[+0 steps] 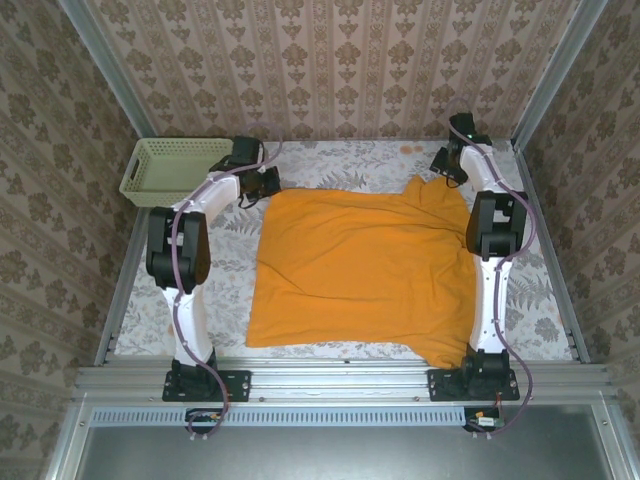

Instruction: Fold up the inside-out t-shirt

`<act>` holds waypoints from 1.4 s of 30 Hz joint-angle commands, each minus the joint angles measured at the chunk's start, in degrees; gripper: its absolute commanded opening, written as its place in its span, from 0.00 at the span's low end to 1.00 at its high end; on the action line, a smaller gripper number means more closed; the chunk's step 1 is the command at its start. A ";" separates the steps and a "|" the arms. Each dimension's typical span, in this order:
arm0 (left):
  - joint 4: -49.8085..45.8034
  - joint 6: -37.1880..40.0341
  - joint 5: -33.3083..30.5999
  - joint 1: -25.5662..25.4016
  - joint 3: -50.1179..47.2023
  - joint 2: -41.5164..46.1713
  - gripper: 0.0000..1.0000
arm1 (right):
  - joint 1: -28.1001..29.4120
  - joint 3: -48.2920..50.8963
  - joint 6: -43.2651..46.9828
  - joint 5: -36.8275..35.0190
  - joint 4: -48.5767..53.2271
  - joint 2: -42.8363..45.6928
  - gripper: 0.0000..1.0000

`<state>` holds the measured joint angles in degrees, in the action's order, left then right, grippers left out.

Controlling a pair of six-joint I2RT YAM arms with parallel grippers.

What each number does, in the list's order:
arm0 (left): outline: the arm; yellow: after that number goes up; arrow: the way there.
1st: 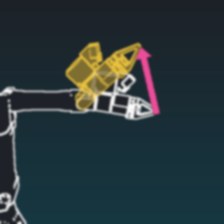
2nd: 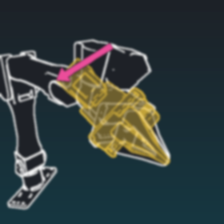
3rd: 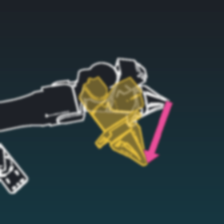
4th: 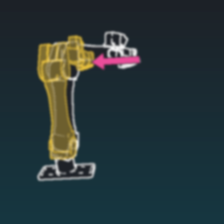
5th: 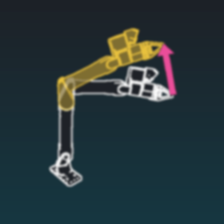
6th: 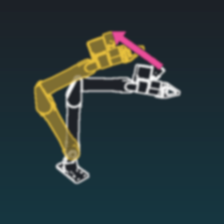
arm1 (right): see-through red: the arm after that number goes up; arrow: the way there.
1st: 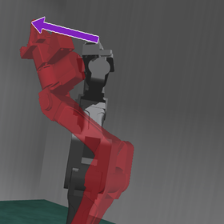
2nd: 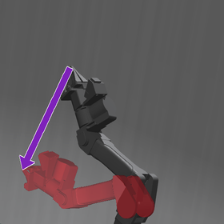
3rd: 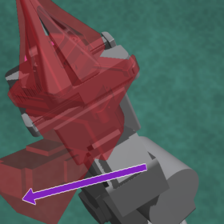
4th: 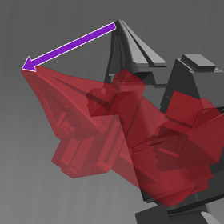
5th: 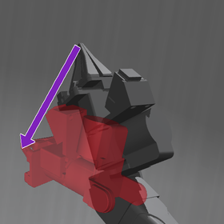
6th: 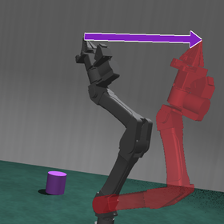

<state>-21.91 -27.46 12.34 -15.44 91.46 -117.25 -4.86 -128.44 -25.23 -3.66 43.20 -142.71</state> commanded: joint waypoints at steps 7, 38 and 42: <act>2.71 -1.95 1.78 0.96 -0.67 3.96 0.00 | 0.14 -2.61 3.09 1.23 4.90 1.12 0.11; 14.26 -12.17 4.19 9.72 -28.78 18.15 0.00 | -1.04 62.08 -4.36 4.87 -25.97 45.45 0.00; 15.05 -12.34 0.95 9.48 -37.09 22.22 0.00 | -1.28 75.66 -9.15 4.94 -29.07 50.51 0.05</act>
<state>-9.30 -38.04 15.97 -5.61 57.54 -98.50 -6.00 -57.89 -29.12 0.49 17.69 -96.51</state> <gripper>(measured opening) 0.042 0.067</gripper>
